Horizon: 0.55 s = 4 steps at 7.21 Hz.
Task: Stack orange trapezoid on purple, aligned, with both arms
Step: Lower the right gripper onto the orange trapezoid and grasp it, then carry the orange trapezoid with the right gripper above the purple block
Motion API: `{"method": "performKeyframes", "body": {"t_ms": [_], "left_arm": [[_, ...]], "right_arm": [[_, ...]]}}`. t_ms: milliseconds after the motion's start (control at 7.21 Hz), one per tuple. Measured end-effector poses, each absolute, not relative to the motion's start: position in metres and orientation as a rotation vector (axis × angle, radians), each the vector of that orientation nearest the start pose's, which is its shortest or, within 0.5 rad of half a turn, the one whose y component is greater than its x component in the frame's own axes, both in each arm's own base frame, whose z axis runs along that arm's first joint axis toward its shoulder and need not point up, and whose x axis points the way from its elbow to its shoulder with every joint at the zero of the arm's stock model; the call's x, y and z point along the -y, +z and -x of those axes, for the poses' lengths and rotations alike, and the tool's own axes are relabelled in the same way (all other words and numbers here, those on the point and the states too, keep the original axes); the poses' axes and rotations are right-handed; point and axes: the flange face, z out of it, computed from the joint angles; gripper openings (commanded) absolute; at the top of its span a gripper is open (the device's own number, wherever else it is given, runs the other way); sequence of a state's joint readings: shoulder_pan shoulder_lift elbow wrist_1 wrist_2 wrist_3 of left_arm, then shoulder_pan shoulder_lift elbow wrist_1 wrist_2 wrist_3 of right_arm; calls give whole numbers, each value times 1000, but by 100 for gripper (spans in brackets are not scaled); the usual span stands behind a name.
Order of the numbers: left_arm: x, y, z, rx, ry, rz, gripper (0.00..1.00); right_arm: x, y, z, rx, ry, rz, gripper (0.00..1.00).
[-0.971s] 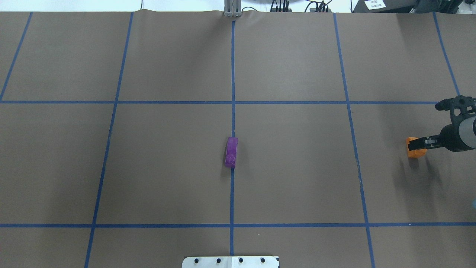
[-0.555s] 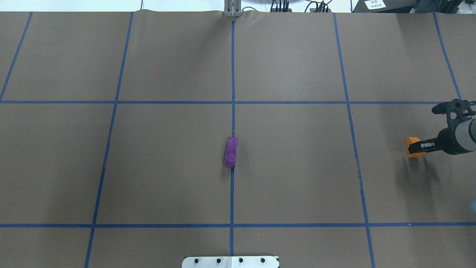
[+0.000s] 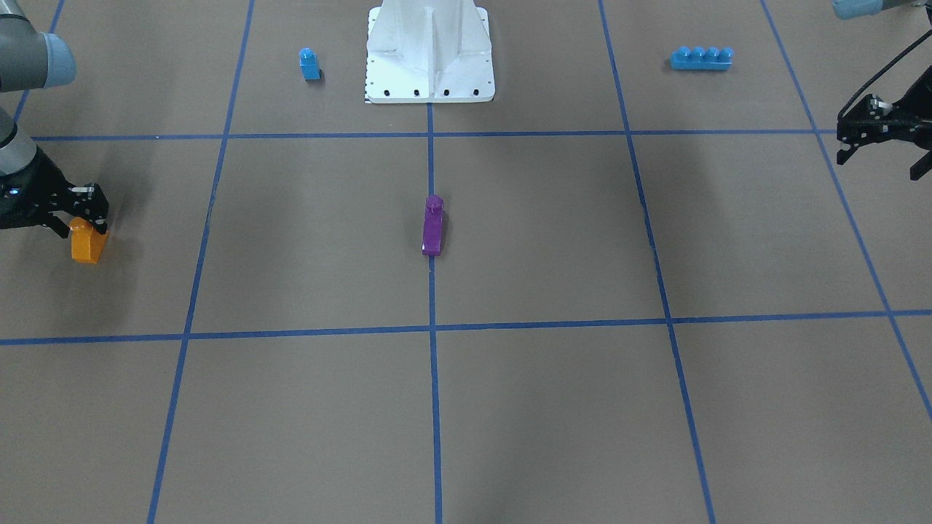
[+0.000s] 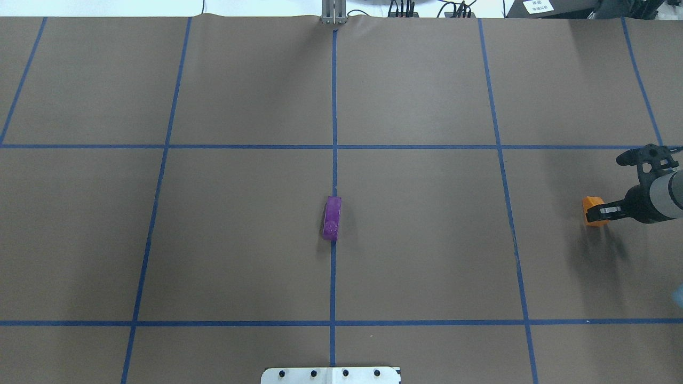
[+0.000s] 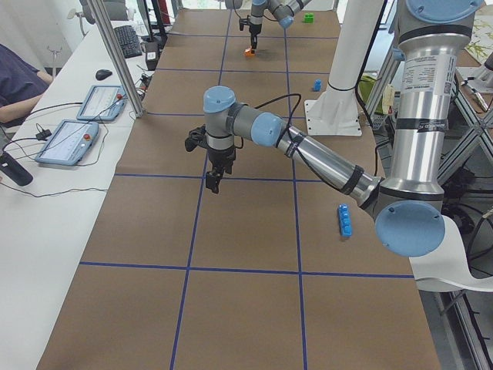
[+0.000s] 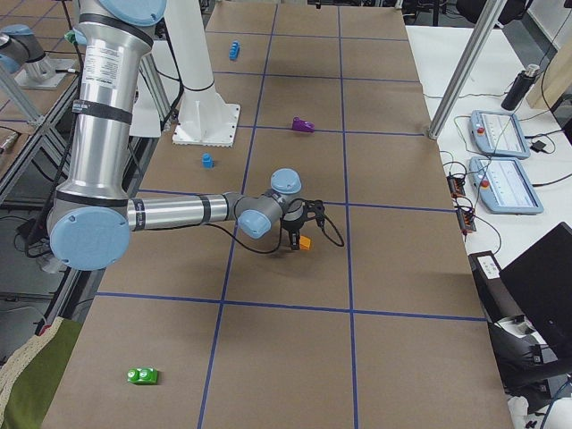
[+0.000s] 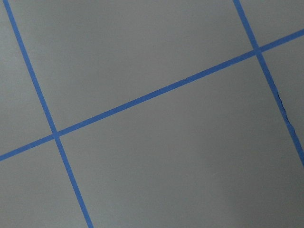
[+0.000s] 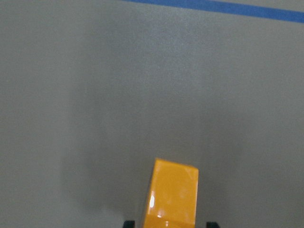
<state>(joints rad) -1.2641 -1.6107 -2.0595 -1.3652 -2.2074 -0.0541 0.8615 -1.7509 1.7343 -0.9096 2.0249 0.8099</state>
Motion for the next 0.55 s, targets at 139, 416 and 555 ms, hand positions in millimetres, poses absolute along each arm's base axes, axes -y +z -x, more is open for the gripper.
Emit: {"method": "performKeyframes", "body": {"t_ms": [139, 416, 555], "left_arm": [[476, 434, -73, -680, 345, -195, 100], [476, 433, -73, -680, 345, -195, 100], [476, 433, -73, -680, 344, -195, 100]], "right_arm": [[401, 596, 227, 757, -54, -161, 0], [405, 590, 233, 767, -63, -170, 0], [409, 582, 238, 779, -69, -180, 0]]}}
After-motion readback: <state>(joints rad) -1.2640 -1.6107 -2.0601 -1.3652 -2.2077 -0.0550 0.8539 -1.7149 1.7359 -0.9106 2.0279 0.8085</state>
